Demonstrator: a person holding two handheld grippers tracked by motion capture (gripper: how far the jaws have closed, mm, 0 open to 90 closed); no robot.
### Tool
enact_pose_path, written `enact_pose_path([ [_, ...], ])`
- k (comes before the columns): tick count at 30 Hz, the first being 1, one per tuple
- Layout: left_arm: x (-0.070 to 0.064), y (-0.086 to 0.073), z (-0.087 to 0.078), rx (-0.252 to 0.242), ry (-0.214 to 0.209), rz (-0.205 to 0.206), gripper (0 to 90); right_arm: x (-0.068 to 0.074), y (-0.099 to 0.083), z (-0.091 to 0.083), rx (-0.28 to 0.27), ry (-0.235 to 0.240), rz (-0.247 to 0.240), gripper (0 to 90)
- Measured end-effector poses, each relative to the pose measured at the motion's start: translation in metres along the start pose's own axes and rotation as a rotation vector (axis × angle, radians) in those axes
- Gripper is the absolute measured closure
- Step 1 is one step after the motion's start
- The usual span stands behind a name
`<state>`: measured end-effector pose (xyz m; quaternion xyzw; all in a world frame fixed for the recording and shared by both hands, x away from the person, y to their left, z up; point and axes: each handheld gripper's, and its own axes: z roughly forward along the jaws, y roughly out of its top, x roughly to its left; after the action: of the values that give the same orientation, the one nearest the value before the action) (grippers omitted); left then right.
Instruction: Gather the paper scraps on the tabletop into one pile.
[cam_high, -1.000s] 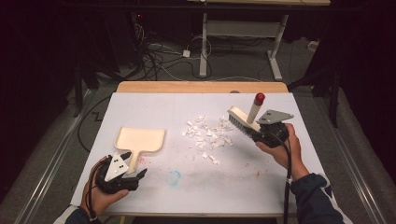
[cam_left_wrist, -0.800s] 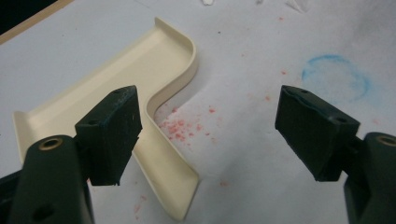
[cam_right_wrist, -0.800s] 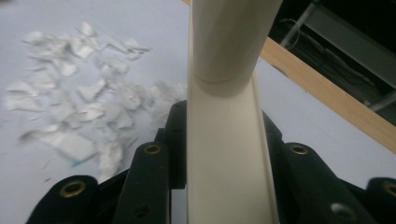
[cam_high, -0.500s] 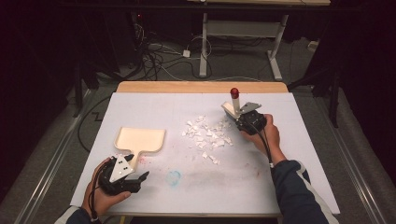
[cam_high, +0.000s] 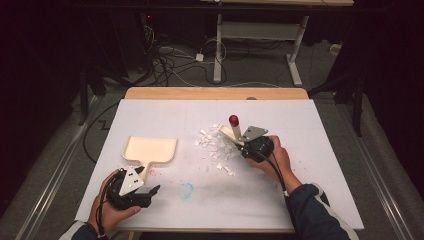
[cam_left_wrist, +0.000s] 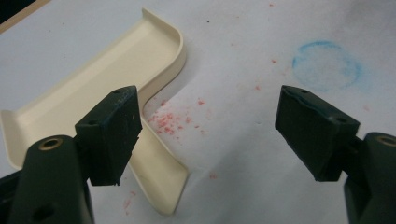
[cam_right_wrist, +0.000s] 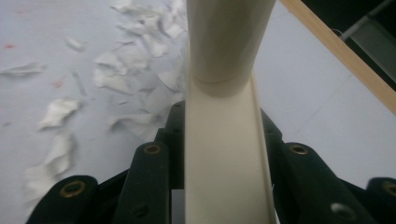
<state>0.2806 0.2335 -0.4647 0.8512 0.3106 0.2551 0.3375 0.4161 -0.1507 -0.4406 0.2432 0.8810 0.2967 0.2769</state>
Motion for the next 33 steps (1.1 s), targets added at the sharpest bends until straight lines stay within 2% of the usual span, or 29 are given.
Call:
enact_pose_path([
  [4,-0.001,0.000,0.000,-0.001,0.000,-0.002,21.8,0.008,0.000,-0.013,-0.014,0.045,-0.020,67.5],
  [8,-0.002,0.001,0.000,0.004,0.003,0.007,21.8,0.010,0.002,-0.020,-0.034,0.040,-0.028,67.5],
  [14,-0.004,0.003,-0.001,-0.001,0.004,0.004,21.2,-0.003,0.010,-0.031,-0.070,0.025,0.011,67.5],
  [18,-0.003,0.002,-0.001,-0.002,0.001,0.006,21.2,-0.015,0.020,-0.030,-0.081,0.002,0.015,67.4],
  [20,-0.004,0.003,-0.002,-0.007,0.001,0.008,21.2,-0.023,0.025,-0.026,-0.083,0.000,0.026,67.5],
  [22,-0.004,0.003,-0.002,-0.007,-0.001,0.013,21.2,-0.030,0.031,-0.018,-0.083,-0.020,0.024,67.5],
  [27,-0.005,0.003,-0.002,-0.009,-0.002,0.015,21.2,-0.046,0.045,0.015,-0.063,-0.076,0.030,67.6],
  [30,-0.004,0.003,-0.002,-0.010,-0.006,0.014,21.2,-0.050,0.049,0.036,-0.049,-0.113,0.012,67.5],
  [33,-0.003,0.002,-0.001,-0.009,-0.011,0.007,21.2,-0.050,0.052,0.053,-0.046,-0.134,0.022,67.6],
])
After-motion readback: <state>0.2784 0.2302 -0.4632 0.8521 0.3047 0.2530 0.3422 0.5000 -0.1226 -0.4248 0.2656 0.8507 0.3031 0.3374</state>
